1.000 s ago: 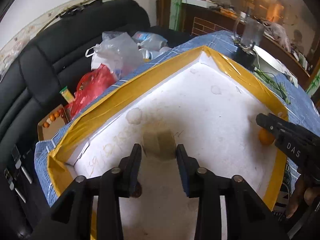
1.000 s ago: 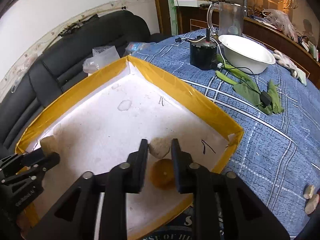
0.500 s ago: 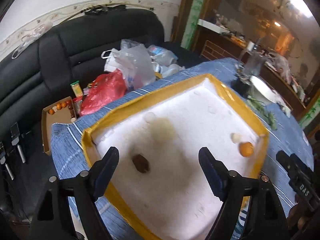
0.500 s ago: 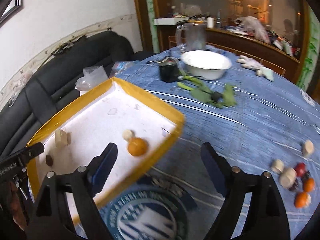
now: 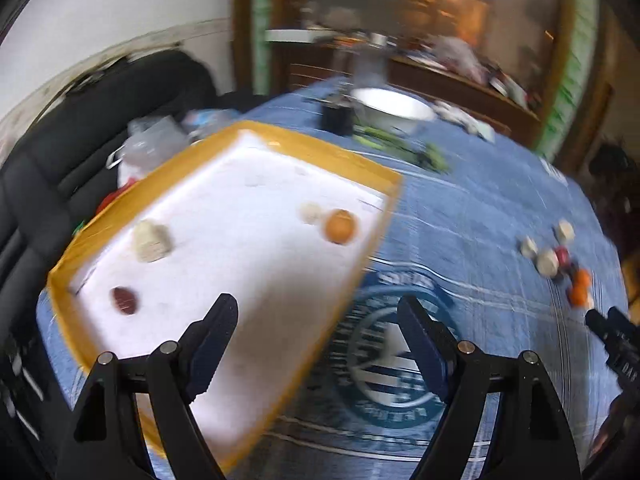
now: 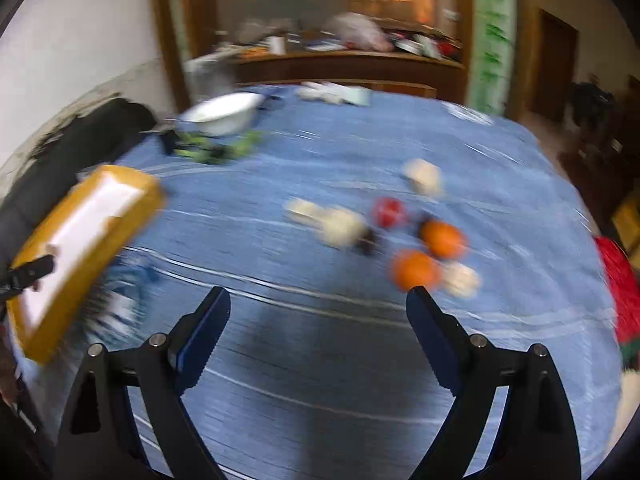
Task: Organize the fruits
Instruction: 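Return both tools to the fruit group on the table, then grasp the brown ball with the right tool while the left tool grasps a yam piece, then lift the held brown ball and yam piece toward the yellow tray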
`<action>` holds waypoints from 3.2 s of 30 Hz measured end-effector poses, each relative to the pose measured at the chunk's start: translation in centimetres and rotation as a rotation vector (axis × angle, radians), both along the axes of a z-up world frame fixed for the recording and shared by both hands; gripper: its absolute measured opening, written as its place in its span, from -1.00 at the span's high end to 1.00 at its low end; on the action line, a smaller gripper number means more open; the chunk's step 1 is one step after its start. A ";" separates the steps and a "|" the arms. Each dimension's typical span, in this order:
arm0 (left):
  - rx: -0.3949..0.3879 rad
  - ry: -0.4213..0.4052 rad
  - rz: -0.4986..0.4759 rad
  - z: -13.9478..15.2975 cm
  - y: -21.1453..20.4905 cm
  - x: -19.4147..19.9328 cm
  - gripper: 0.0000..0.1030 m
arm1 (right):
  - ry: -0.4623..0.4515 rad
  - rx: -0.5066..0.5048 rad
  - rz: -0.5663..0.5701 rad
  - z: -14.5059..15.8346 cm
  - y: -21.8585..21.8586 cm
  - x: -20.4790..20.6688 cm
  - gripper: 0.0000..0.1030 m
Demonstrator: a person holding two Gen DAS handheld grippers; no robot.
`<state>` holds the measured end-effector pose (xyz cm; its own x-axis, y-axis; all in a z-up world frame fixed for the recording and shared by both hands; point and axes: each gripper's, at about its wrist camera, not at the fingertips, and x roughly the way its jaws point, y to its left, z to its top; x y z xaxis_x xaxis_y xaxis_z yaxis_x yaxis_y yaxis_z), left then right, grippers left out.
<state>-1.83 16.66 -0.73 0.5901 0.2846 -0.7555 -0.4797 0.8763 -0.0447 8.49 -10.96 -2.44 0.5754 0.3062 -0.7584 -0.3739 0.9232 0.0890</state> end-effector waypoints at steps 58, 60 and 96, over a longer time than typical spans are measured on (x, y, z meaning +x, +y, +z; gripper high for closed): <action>0.015 -0.005 -0.635 -5.2 -19.2 18.0 0.35 | 0.089 -0.010 -0.065 -4.9 -7.3 8.3 0.37; -0.007 0.001 -0.632 -5.0 -18.8 17.8 0.35 | 0.090 -0.009 -0.065 -5.0 -7.4 8.3 0.37; -0.104 -0.050 -0.549 -3.2 -12.2 7.7 0.35 | 0.083 -0.115 -0.068 -5.0 -5.9 8.7 0.36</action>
